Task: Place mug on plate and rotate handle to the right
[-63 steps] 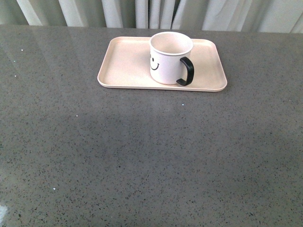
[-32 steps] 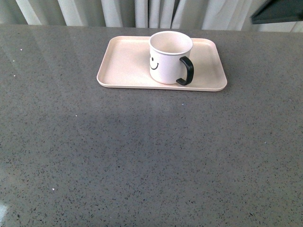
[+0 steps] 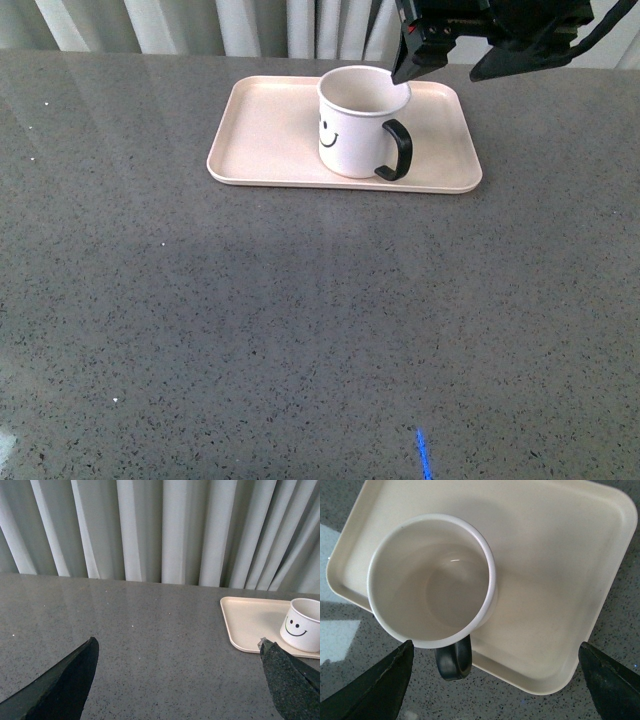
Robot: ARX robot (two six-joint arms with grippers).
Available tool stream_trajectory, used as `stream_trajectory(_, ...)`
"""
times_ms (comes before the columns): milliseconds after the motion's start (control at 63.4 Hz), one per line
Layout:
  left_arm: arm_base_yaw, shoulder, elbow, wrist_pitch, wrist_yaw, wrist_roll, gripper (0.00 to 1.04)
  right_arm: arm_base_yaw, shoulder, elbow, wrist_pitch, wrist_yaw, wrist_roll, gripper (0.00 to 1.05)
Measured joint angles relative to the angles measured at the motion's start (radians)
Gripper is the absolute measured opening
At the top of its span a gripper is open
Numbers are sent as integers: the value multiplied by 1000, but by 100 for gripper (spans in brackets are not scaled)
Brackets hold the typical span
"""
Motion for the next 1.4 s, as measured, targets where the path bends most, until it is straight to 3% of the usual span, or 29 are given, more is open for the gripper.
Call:
stream_trajectory(1026, 0, 0, 0, 0, 0, 0, 96, 49, 184, 258, -136, 72, 110, 95)
stream_trajectory(1405, 0, 0, 0, 0, 0, 0, 96, 57, 231, 298, -160, 97, 122, 80)
